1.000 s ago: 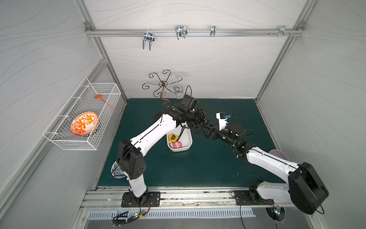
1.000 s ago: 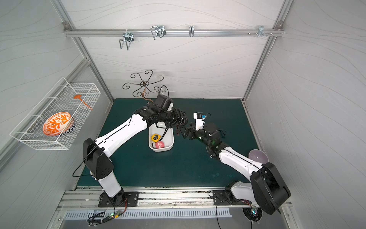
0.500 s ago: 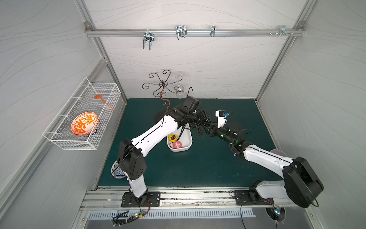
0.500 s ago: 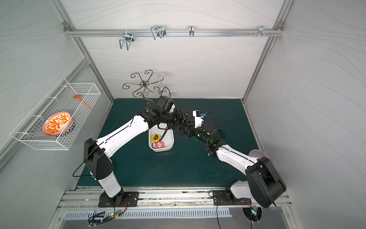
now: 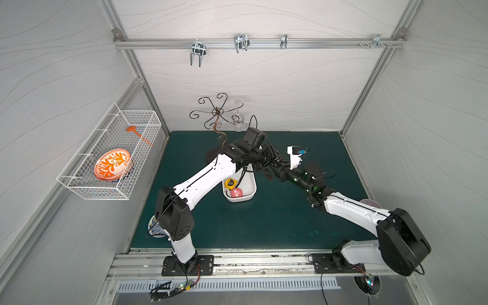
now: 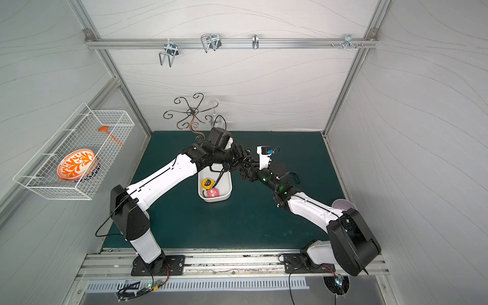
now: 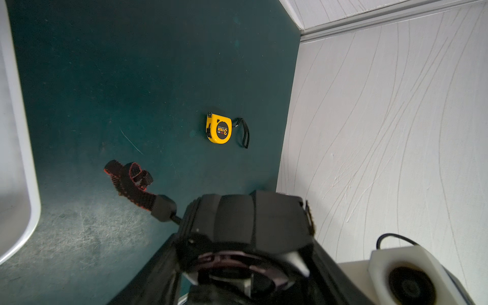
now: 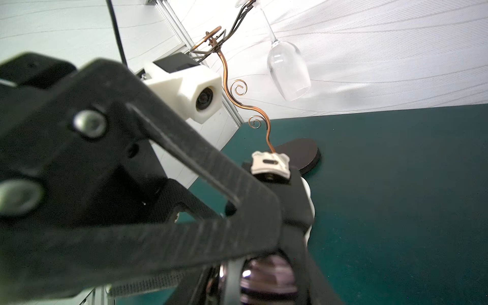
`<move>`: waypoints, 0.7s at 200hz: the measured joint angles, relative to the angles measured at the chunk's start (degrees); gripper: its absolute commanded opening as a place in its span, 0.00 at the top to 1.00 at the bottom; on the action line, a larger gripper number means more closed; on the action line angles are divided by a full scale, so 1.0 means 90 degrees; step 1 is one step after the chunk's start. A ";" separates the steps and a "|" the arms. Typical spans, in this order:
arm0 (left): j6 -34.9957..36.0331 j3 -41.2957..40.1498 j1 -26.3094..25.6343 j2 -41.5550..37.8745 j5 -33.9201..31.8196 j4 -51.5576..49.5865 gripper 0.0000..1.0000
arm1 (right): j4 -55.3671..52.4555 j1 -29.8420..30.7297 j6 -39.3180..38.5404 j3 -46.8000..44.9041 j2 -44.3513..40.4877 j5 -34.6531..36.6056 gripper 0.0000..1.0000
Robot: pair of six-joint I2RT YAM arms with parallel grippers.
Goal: Take the tape measure out of the storage box
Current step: Place the tape measure at the center of the board.
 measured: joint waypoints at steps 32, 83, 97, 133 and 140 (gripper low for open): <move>0.0260 0.0002 0.0061 -0.0039 -0.0199 -0.0068 0.00 | -0.0316 -0.0070 -0.0085 0.0000 -0.0007 -0.0024 1.00; 0.1166 0.0002 0.0359 -0.0656 -0.1139 -0.0641 0.00 | -0.1015 -0.0797 0.0007 0.0141 0.0211 -0.0413 0.99; 0.1392 0.0002 0.0444 -0.0857 -0.1355 -0.0784 0.00 | -0.1178 -0.1078 0.0143 0.0432 0.0617 -0.0639 0.99; 0.1773 -0.0129 0.0559 -0.1209 -0.1715 -0.0950 0.00 | -0.1311 -0.1639 0.0653 0.1078 0.1885 -0.1331 0.99; 0.1819 -0.0192 0.0561 -0.1258 -0.1749 -0.0957 0.00 | -0.1314 -0.1727 0.0799 0.1185 0.2169 -0.1484 0.99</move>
